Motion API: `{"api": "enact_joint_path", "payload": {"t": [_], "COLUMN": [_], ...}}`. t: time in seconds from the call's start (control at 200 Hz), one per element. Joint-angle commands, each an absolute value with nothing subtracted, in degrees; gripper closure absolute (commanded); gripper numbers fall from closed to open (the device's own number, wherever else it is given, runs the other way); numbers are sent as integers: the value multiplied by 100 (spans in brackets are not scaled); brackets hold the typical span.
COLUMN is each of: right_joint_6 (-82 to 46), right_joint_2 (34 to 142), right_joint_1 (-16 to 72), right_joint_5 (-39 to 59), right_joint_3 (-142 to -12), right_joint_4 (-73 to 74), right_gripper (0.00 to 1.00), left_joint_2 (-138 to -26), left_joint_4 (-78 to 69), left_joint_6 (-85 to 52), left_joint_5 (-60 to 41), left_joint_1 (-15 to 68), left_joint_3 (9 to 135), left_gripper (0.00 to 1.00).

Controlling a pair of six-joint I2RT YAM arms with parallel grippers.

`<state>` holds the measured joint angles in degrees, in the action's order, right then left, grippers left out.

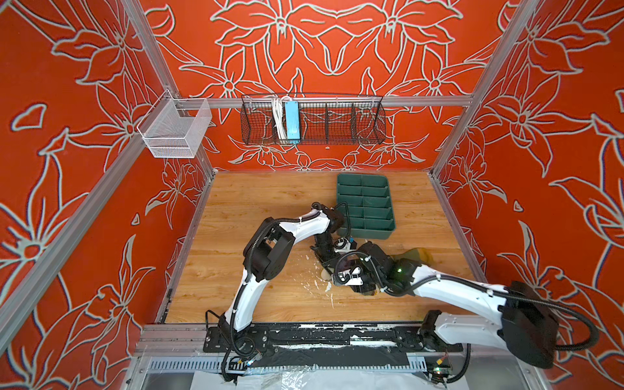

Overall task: Roll the socks
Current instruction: 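Lower the right gripper onto the roll beside the left gripper and grasp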

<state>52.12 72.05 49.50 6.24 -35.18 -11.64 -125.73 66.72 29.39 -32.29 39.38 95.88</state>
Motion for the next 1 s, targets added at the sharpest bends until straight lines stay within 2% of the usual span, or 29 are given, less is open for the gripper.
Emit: {"api": "enact_joint_path", "payload": {"t": [0.0,0.16,0.28,0.48,0.585,0.761,0.866,0.996], "right_joint_6": [5466,5475,5475,5306,5223,5164,5120,5107], "right_joint_2": [7659,8346,8598,8741,8818,9016,9227,9637], "right_joint_1": [4968,4961,4960,4973,4969,4968,4961,4932], "right_joint_5": [335,204,262,575,699,981,1178,1622], "right_joint_3": [-3611,-3751,-3841,-4056,-4180,-4424,-4764,-5423], "right_joint_4": [-300,50,-19,-754,-1165,-1652,-2113,-2945], "right_gripper": [41,42,52,85,100,100,100,100], "left_joint_2": [-12767,-12766,-12708,-11999,-11379,-10122,-9194,-7629], "left_joint_4": [6680,6662,6632,5957,5518,4882,4511,3717], "left_joint_6": [3040,3041,3020,2701,2496,2193,1968,1634], "left_joint_5": [-3145,-3208,-3151,-2932,-2590,-1706,-841,914], "left_joint_1": [3911,3911,3911,3854,3806,3710,3648,3639], "left_joint_3": [9490,9461,9417,8956,8563,7742,7176,6284], "left_gripper": [93,93,93,82,71,55,54,51]}}
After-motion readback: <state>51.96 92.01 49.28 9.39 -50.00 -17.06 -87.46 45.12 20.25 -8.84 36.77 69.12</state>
